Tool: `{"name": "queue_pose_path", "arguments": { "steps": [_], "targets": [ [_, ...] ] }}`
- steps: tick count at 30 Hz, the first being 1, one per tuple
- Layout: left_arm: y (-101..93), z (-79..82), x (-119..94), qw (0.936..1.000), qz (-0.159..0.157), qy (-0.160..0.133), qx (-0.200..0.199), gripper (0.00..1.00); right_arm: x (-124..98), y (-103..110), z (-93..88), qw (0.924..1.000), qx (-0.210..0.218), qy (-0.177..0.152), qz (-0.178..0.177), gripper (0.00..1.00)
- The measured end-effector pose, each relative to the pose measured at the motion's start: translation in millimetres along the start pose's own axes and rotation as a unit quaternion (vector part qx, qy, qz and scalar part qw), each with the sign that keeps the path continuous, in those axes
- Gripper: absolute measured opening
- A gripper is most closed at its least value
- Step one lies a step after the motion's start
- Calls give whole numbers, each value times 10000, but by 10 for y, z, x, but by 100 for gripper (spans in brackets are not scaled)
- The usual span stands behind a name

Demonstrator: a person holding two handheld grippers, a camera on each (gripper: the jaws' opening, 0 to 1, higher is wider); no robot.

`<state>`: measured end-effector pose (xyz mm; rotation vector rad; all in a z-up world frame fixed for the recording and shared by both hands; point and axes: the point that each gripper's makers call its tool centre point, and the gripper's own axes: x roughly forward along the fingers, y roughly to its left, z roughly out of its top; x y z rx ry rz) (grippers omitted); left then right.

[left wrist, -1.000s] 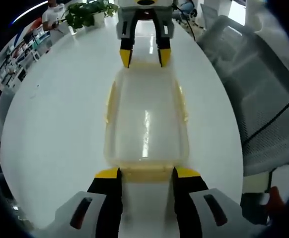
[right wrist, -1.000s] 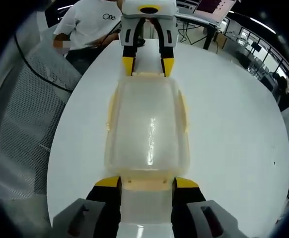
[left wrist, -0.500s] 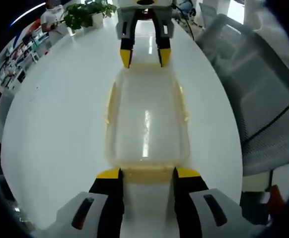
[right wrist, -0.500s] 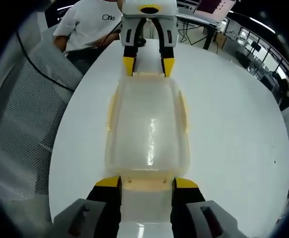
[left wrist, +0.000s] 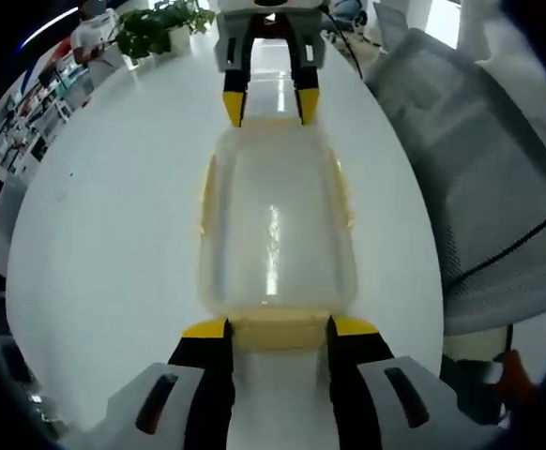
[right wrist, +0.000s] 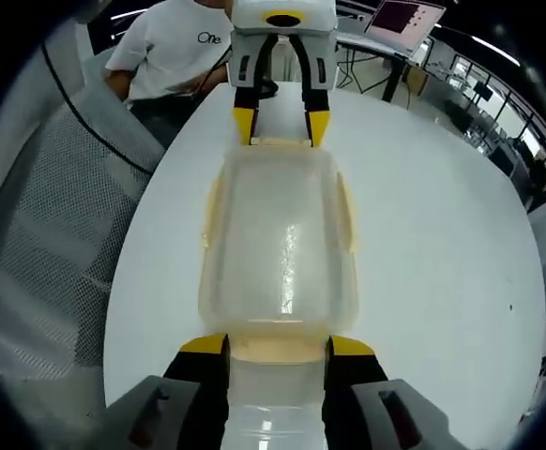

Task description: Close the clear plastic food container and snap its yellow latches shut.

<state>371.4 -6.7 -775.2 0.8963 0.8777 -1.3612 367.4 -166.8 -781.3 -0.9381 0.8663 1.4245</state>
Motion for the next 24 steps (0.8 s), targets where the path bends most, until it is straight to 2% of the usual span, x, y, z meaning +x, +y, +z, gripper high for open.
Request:
{"name": "queue_pose_path", "arguments": {
  "steps": [15,24],
  "targets": [
    [-16,173,-191,9999,90,103,41,36,-276,6,38,9998,-118,-59,-162,37],
    [-31,332,-328,9998,125,94,99,36,-460,34,26,9999,-58,-78,-114,37]
  ]
}}
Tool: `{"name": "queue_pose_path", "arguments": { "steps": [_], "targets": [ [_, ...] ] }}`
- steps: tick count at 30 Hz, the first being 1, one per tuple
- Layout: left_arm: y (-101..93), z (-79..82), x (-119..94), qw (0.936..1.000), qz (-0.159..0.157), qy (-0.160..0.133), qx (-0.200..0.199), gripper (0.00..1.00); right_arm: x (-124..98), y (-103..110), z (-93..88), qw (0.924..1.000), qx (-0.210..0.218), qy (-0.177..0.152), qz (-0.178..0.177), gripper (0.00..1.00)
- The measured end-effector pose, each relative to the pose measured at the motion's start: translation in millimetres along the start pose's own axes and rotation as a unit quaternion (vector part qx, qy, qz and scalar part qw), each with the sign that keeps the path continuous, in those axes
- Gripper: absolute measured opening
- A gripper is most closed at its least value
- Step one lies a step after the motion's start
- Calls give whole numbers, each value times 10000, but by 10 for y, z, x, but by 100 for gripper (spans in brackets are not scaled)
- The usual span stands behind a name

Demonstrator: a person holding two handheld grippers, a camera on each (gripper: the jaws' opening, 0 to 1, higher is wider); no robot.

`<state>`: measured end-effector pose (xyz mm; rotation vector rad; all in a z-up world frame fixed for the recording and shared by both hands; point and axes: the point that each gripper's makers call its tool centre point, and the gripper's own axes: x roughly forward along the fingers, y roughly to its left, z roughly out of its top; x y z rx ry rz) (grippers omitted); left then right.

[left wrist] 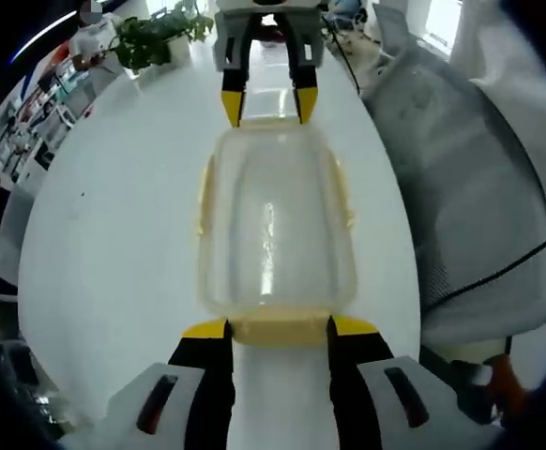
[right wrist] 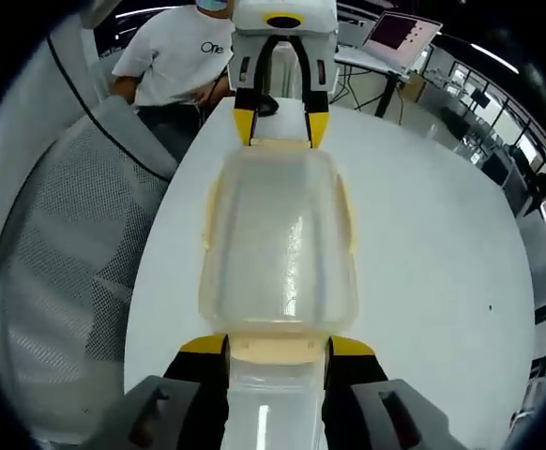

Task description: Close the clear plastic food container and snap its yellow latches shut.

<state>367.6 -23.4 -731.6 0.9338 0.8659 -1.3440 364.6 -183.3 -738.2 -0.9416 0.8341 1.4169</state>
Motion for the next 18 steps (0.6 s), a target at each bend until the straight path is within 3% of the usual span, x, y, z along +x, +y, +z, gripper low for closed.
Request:
{"name": "queue_pose_path", "arguments": {
  "steps": [18],
  "targets": [
    [-2,373,-171,10000,15,24,87,36,-399,30,-105,9999,-19,-61,-113,37]
  ]
}}
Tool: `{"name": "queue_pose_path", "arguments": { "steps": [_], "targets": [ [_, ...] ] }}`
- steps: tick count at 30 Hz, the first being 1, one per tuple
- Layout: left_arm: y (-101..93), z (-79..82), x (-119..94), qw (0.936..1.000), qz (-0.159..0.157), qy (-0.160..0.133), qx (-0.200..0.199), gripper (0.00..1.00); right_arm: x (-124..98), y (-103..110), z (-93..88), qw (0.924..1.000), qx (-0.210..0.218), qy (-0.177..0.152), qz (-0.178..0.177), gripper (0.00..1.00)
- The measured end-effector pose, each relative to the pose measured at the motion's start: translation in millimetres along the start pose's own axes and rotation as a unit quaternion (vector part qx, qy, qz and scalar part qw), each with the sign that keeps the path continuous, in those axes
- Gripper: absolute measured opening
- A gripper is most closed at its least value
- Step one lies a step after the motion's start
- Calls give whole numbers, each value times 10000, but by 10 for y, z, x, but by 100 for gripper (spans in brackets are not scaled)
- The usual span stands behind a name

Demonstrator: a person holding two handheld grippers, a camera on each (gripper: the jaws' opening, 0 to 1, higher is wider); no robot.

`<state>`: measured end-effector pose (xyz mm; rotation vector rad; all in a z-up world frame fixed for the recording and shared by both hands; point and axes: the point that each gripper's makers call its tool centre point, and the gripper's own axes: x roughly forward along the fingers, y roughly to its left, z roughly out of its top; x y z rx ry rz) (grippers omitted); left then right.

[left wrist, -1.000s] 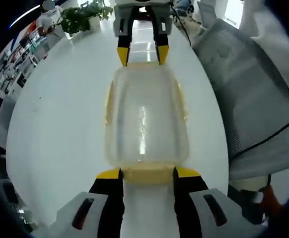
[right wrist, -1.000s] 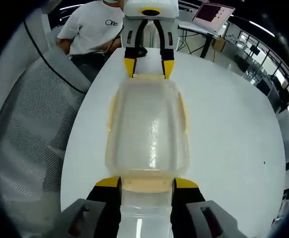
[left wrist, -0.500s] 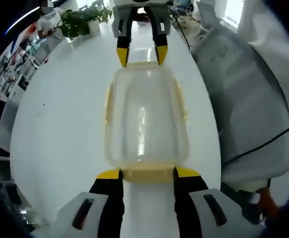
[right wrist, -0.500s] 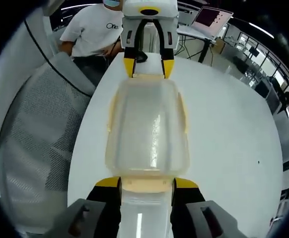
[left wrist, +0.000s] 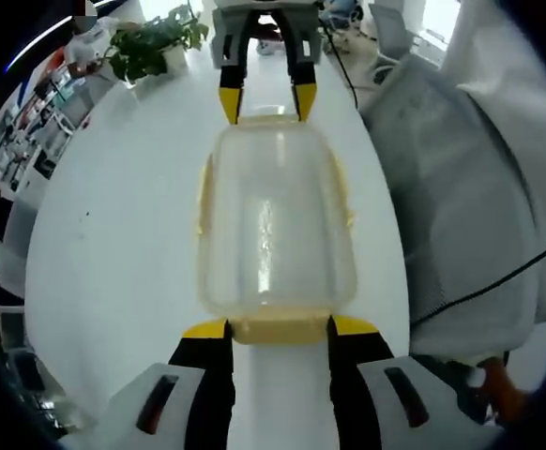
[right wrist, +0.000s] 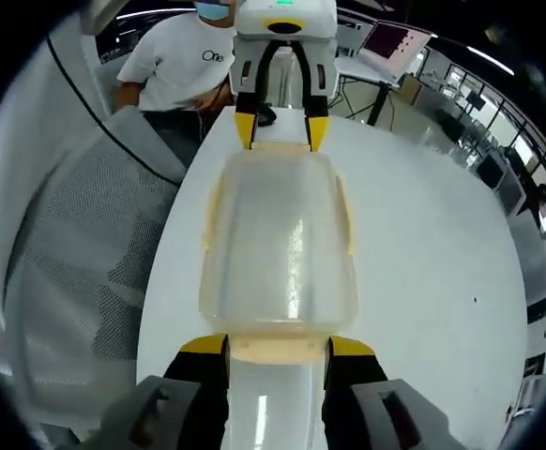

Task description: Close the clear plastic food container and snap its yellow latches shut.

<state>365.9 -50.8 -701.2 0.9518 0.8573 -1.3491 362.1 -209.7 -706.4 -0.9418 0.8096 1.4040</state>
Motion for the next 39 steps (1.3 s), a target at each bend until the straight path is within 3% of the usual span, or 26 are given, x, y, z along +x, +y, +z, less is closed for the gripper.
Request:
{"name": "queue_pose_path", "arguments": {
  "steps": [12,23,39],
  "targets": [
    [-16,303,-18,10000,23,36,61,36,-232,53,-195,10000,14,53,-77,37],
    [-62,614,76,9999,-13,104,60,36,-416,124,-460,9999,14,115,-113,37],
    [-40,947,237,9998,-62,158,101,36,-564,130,-803,9999,62,116,-86,37]
  ]
}}
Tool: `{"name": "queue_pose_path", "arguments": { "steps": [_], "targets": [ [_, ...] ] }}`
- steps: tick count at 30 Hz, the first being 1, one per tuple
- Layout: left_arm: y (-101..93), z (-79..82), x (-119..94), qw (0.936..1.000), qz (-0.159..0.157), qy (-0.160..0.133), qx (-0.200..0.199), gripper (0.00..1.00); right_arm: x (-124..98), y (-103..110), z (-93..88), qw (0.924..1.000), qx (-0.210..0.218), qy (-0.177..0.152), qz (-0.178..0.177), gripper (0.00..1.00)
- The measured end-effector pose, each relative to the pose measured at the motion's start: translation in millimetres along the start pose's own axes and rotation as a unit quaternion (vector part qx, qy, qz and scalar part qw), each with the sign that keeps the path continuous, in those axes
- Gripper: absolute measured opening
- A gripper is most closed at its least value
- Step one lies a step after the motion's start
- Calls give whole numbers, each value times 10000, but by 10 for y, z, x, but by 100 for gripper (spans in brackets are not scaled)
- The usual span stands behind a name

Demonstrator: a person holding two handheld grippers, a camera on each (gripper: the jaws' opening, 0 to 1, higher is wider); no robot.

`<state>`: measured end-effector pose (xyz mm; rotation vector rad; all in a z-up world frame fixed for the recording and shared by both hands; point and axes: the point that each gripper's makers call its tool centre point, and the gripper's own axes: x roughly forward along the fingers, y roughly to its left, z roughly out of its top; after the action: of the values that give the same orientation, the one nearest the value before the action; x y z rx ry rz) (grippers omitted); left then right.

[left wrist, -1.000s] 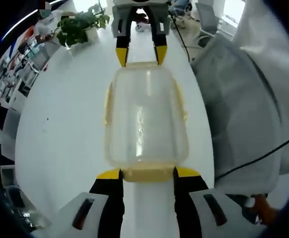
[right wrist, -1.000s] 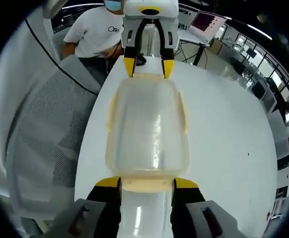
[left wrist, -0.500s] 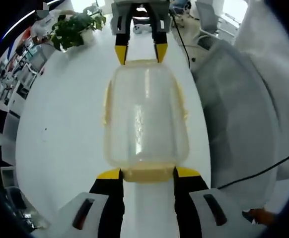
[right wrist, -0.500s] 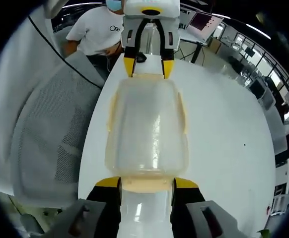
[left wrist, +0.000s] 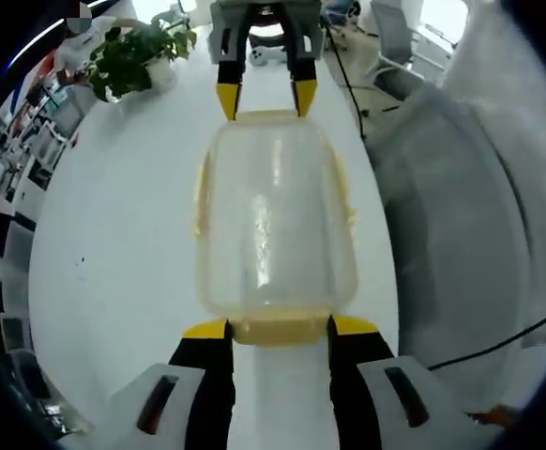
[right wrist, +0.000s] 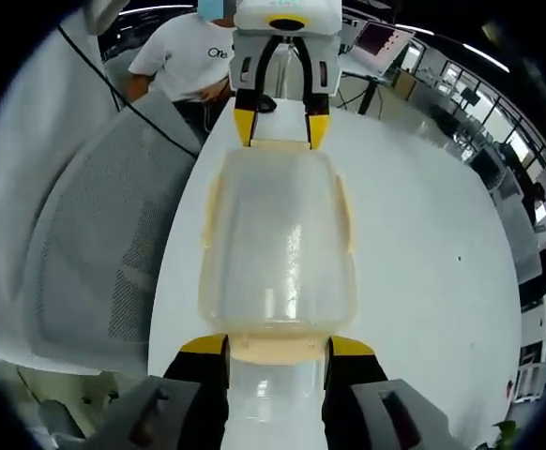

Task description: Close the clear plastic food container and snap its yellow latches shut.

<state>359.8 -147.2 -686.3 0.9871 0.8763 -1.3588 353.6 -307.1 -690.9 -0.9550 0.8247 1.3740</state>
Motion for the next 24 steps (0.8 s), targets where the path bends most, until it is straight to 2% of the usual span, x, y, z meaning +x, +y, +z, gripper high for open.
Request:
{"name": "queue_pose_path", "arguments": {
  "steps": [10,24],
  "targets": [
    [31,169,122,10000,12,84,6,36,-48,-16,-198,10000,-11,-7,13,37],
    [51,380,319,10000,22,23,-5,36,-70,-5,-493,10000,-1,70,31,37]
  ]
}}
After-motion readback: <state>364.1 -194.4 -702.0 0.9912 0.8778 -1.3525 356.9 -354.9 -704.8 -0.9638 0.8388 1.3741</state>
